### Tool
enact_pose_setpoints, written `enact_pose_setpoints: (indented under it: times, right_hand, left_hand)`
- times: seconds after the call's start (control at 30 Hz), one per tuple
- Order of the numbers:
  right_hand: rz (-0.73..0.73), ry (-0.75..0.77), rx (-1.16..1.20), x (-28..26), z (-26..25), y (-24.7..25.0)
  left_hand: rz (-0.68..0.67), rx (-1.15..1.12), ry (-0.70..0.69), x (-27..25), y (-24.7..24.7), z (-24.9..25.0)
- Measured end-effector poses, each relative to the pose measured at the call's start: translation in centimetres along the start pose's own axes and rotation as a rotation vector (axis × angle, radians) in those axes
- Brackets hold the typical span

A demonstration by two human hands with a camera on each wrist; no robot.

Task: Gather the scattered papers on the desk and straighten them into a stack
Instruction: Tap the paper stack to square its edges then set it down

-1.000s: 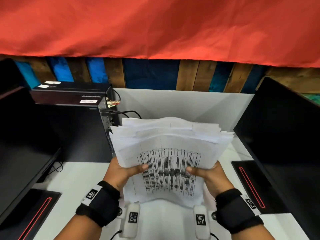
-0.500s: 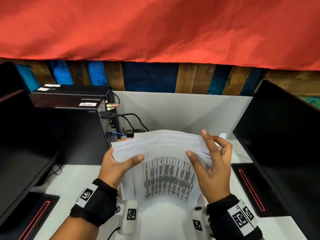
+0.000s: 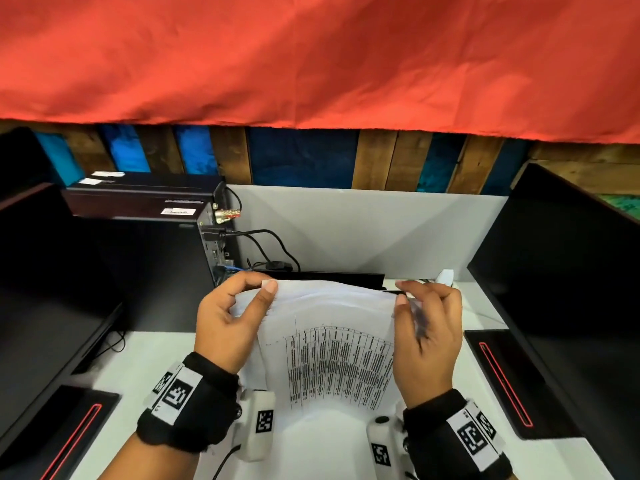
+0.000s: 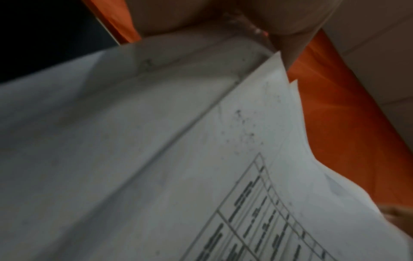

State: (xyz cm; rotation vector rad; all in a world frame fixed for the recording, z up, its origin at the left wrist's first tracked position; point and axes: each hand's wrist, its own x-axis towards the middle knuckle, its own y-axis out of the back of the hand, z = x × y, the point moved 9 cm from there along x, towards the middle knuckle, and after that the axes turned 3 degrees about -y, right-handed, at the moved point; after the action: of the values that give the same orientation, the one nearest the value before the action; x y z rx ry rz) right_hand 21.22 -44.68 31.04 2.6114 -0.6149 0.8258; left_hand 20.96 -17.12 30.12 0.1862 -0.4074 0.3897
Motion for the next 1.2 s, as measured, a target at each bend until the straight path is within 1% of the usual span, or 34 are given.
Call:
enact_pose_setpoints:
  times: [0.1, 0.2, 0.33, 0.4, 0.53, 0.63, 0.73, 0.77, 0.83, 0.93, 1.0, 1.1, 1.2]
  right_hand:
    - [-0.087, 0.114, -0.086, -0.7, -1.1, -0.9]
    - [-0.135, 0.154, -0.141, -0.9, -1.0, -1.4]
    - [-0.106, 0.147, -0.179, -0.7, -0.7, -1.3]
    - [-0.095, 0.136, -0.181, -0.6, -0.4, -1.3]
    - [-0.018, 0.113, -0.079, -0.4, 0.4, -0.7]
    - [0.008, 0.081, -0.035, -0.5, 1.0, -0.4]
    - [-0.006, -0.005, -0.001, -0.5, 2.0, -0.3]
    - [-0.006, -0.007, 0.005, -0.6, 1.9, -0.3]
    - [-0.039, 0.036, -0.019, -0.6, 1.0, -0.5]
    - [-0.156, 0.107, -0.185, -0.7, 0.0, -1.8]
    - [-0.158, 0.095, -0.233, -0.7, 0.3, -1.9]
    - [-0.111, 0.063, -0.191, -0.7, 0.9, -1.3]
    - [-0.105, 0.107, -0.174, -1.2, 0.5, -1.3]
  left_hand:
    - [0.031, 0.035, -0.004, -0.6, -0.3, 0.5]
    - [0.033, 0.063, -0.02, -0.9, -0.8, 0.9]
    - [0.004, 0.098, -0.077, -0.6, -1.0, 1.4]
    - [0.019, 0.109, -0.063, -0.5, -0.6, 1.1]
    - [0.078, 0.121, -0.058, -0.6, -0.4, 1.0]
    - [0.106, 0.091, -0.063, -0.5, -0.4, 0.9]
    - [0.093, 0.019, -0.027, -0.4, -0.2, 0.1]
    - [0.084, 0.003, -0.029, -0.4, -0.2, 0.0]
    - [0.069, -0.031, -0.037, -0.5, -0.3, -0.1]
    - [0.056, -0.107, -0.021, -0.8, -0.6, -0.3]
    - [0.081, -0.127, -0.01, -0.9, -0.3, -0.6]
    - [0.166, -0.138, 0.037, -1.2, 0.5, -1.4]
    - [0.237, -0.174, 0.095, -1.8, 0.7, -1.6]
